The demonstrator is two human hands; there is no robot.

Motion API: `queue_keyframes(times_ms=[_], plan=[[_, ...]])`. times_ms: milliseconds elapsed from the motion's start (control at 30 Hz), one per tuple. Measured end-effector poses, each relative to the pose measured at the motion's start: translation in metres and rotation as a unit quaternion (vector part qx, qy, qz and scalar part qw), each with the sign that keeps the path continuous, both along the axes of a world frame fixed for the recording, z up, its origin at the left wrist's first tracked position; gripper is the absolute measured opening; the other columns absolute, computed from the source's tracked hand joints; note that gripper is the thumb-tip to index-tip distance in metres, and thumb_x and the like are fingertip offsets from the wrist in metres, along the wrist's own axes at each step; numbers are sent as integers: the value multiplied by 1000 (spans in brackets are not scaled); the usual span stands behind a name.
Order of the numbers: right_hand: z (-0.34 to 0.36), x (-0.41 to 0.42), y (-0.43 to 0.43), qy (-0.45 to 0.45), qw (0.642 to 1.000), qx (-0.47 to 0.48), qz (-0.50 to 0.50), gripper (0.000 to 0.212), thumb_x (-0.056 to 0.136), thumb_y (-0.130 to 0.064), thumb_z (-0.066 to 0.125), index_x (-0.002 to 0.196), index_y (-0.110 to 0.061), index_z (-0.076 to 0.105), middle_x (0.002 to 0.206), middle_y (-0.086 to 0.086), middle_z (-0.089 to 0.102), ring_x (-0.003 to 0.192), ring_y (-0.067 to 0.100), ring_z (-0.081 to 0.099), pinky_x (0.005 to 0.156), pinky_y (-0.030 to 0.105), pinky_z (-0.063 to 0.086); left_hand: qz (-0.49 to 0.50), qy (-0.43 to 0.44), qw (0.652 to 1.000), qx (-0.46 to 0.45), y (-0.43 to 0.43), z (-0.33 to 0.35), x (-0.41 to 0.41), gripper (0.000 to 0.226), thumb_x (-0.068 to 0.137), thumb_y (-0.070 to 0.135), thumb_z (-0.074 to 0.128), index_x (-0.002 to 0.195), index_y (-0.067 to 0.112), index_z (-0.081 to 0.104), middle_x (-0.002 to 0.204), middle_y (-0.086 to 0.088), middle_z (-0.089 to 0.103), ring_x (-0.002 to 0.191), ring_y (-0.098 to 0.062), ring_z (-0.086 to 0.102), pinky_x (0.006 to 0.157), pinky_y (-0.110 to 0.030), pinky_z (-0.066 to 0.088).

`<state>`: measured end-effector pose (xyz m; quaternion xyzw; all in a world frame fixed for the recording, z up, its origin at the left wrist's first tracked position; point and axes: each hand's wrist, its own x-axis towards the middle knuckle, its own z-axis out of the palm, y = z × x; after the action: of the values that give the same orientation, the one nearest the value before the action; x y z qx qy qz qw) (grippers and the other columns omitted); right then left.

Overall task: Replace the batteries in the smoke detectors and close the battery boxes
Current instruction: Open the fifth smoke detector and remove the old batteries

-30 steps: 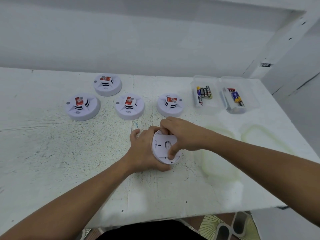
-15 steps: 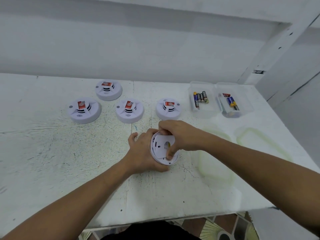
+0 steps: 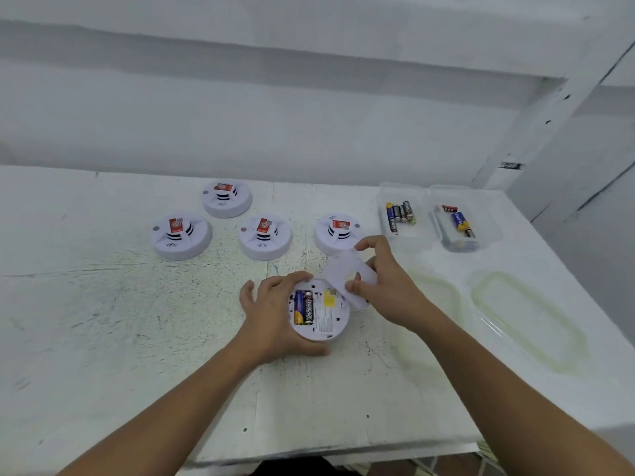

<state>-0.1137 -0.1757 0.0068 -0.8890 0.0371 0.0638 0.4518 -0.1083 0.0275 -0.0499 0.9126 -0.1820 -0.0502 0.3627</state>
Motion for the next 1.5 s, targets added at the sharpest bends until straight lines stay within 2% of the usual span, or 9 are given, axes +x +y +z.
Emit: queue_keyframes(times_ms=[133,367,500,667,900,967,1033,1133,1500], plan=[[-5,4,5,-51,996,-62,-41,31,89,-11,58,116,-24,47,103,-3,54,82,13,54,65,20,38,57,-28,998,-13,10,-3,-4,116,27,73,67,133,33,39,112,21,37,112,7,20,113,-43,-6],[-26,3,25,-54,982,-183,-14,37,93,-14,51,130,-15,48,120,9,49,100,19,48,78,22,32,70,-41,997,14,21,-6,-8,121,29,85,60,136,34,35,117,21,37,120,-1,29,112,-43,-4],[-38,0,32,-96,934,-344,-6,38,93,-26,49,130,-18,51,124,9,53,110,28,47,88,36,35,59,-39,997,12,23,-7,-8,133,24,94,55,139,33,32,121,22,35,115,7,23,112,-38,-8],[-53,-3,33,-109,894,-434,-8,31,91,-29,53,118,-17,60,119,8,57,102,31,49,79,40,34,42,-22,999,-20,25,-3,-9,116,39,81,63,139,36,29,123,24,35,113,17,15,110,-28,-14],[-46,6,29,-75,906,-416,6,34,97,-27,41,129,-19,51,132,5,44,117,26,38,92,36,29,18,10,998,-54,29,0,-8,104,47,72,61,139,37,26,118,27,38,107,40,-3,112,-30,-6],[-41,9,31,-107,936,-335,0,28,96,-17,44,120,-16,58,125,6,49,110,22,43,88,30,32,38,22,997,-56,27,2,-9,102,44,74,59,135,42,25,116,26,39,99,43,-13,112,-34,-2],[-29,12,38,-128,971,-200,1,20,94,-8,46,104,-13,63,110,5,56,92,11,48,76,14,34,47,17,997,-56,25,0,-7,102,42,78,61,132,45,25,121,22,44,106,40,-4,113,-34,-2],[-13,12,55,-128,984,-114,53,16,92,-7,49,94,-13,64,94,0,58,78,1,48,68,7,35,48,3,998,-43,25,-9,-3,106,43,84,61,136,41,30,122,19,52,118,12,35,116,-38,-1],[-17,11,82,-136,960,-203,137,15,95,-16,46,100,-10,59,96,0,50,84,12,49,63,10,32,52,-23,997,-57,23,-12,-2,105,47,89,57,135,38,32,122,25,52,117,7,44,115,-37,0]])
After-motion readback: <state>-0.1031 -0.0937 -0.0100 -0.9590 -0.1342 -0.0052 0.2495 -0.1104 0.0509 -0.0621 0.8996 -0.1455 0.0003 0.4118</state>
